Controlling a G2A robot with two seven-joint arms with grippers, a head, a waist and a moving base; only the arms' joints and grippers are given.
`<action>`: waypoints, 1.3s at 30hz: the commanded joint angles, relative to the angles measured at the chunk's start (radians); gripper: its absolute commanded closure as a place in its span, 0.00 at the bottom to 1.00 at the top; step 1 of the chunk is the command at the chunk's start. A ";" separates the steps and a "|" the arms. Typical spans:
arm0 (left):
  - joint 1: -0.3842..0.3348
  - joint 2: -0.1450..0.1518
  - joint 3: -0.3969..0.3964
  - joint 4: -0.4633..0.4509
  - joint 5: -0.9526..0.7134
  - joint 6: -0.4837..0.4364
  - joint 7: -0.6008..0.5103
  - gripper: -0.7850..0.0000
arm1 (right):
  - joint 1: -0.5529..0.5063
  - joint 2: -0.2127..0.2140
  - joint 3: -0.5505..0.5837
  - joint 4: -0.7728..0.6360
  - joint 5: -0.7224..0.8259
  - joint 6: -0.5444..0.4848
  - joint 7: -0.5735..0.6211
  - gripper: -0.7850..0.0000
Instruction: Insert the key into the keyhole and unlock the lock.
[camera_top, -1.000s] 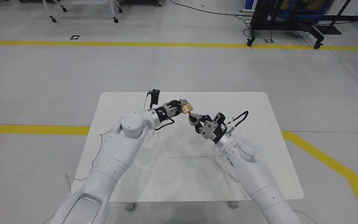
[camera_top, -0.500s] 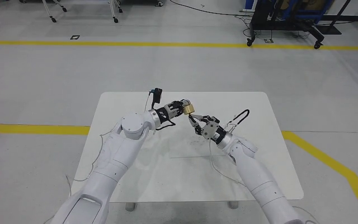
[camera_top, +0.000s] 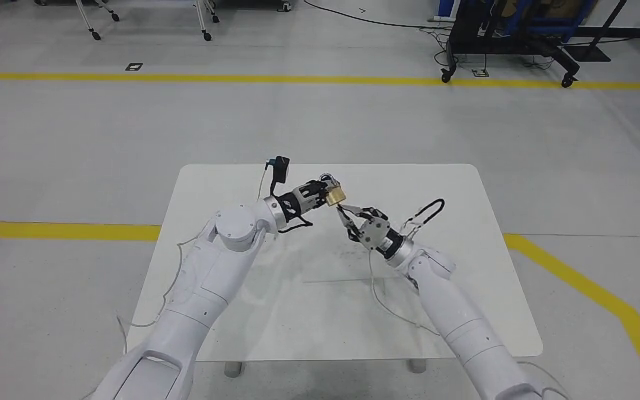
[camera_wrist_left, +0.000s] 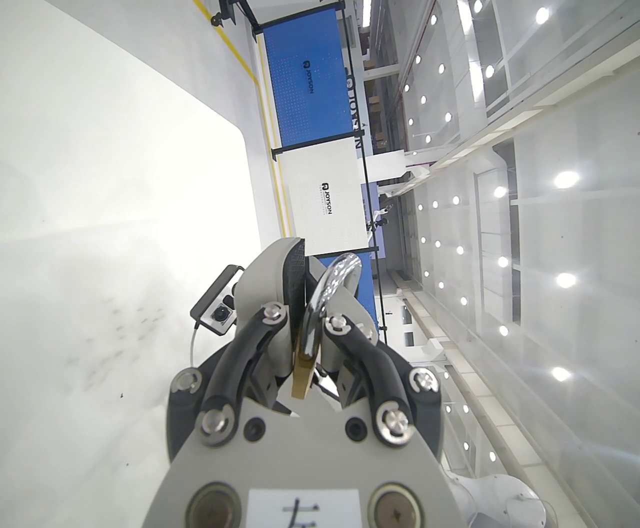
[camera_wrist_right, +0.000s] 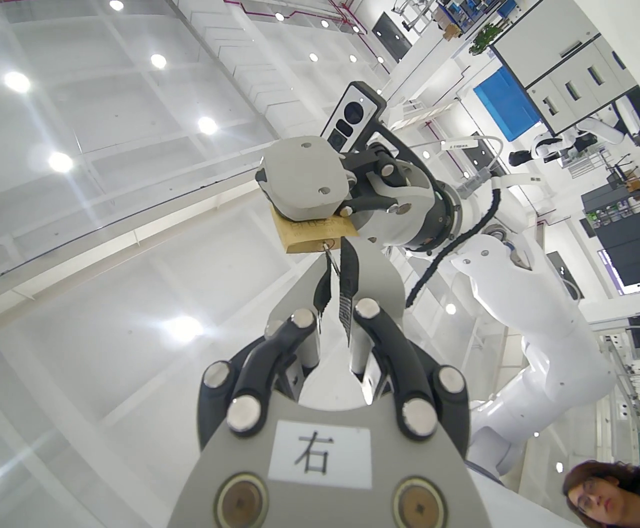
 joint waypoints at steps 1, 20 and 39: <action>0.000 0.000 -0.002 0.002 -0.003 0.007 0.006 1.00 | -0.006 0.002 0.000 -0.009 -0.021 -0.031 0.019 0.00; -0.048 -0.010 0.035 0.055 0.035 0.098 0.013 1.00 | -0.370 0.057 0.259 -0.388 -0.381 -0.738 -0.175 0.00; -0.051 -0.020 0.225 0.023 0.466 0.394 0.109 0.96 | -0.370 0.057 0.259 -0.388 -0.381 -0.738 -0.175 0.00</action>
